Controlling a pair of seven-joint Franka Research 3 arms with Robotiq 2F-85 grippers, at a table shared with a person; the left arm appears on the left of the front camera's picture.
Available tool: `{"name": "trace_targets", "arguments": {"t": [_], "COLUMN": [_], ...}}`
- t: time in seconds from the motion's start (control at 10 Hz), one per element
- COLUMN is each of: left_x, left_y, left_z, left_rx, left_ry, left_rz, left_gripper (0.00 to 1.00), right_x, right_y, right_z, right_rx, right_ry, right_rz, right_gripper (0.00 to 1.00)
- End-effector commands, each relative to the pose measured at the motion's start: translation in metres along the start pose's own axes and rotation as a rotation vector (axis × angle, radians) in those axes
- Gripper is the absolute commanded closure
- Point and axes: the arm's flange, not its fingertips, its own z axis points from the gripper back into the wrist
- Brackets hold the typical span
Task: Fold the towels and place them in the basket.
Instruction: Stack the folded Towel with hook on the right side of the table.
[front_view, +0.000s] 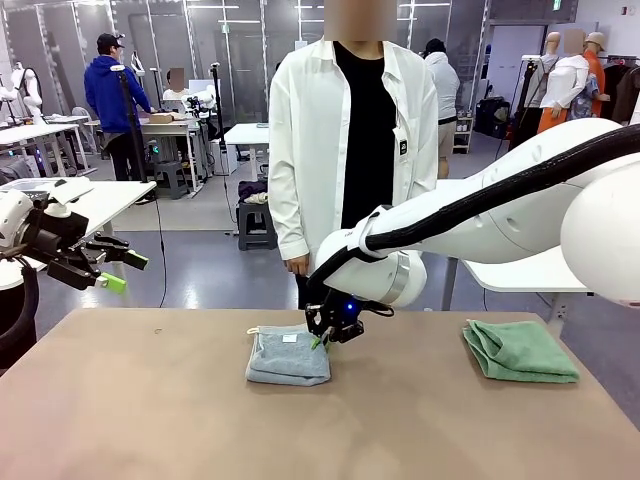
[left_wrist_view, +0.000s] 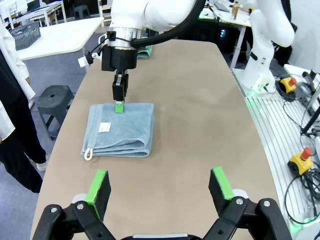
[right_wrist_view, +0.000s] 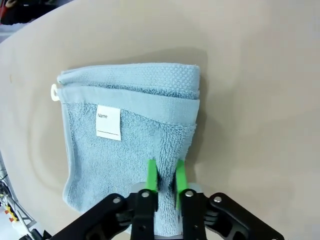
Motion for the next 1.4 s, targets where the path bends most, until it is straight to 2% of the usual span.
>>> {"name": "trace_targets", "arguments": {"t": [0.0, 0.4, 0.5, 0.9, 1.0, 1.1, 1.2, 1.3], "left_x": [0.001, 0.001, 0.001, 0.001, 0.001, 0.001, 0.001, 0.001], "left_y": [0.0, 0.0, 0.0, 0.0, 0.0, 0.0, 0.0, 0.0], "left_z": [0.001, 0.001, 0.001, 0.001, 0.001, 0.001, 0.001, 0.001], "left_rx": [-0.003, -0.003, -0.003, -0.003, -0.003, -0.003, -0.003, -0.003], "left_ry": [-0.003, -0.003, -0.003, -0.003, -0.003, -0.003, -0.003, -0.003], "left_rz": [-0.002, -0.002, -0.002, -0.002, -0.002, -0.002, -0.002, -0.002], "left_gripper": [0.0, 0.0, 0.0, 0.0, 0.0, 0.0, 0.0, 0.0], "right_x": [0.005, 0.011, 0.0, 0.0, 0.001, -0.003, -0.008, -0.013], "right_y": [0.001, 0.001, 0.0, 0.0, 0.0, 0.002, 0.001, -0.003], "right_z": [0.0, -0.003, 0.0, 0.0, 0.0, 0.016, 0.043, 0.072], "right_rx": [0.004, -0.033, -0.005, -0.005, -0.006, 0.011, 0.09, 0.075], "right_ry": [0.022, 0.058, 0.028, 0.028, 0.038, 0.029, 0.057, 0.042], "right_rz": [-0.006, -0.041, 0.0, 0.0, -0.006, 0.032, 0.141, 0.199], "right_gripper": [1.0, 1.0, 1.0, 1.0, 0.95, 0.95, 0.95, 0.95]}}
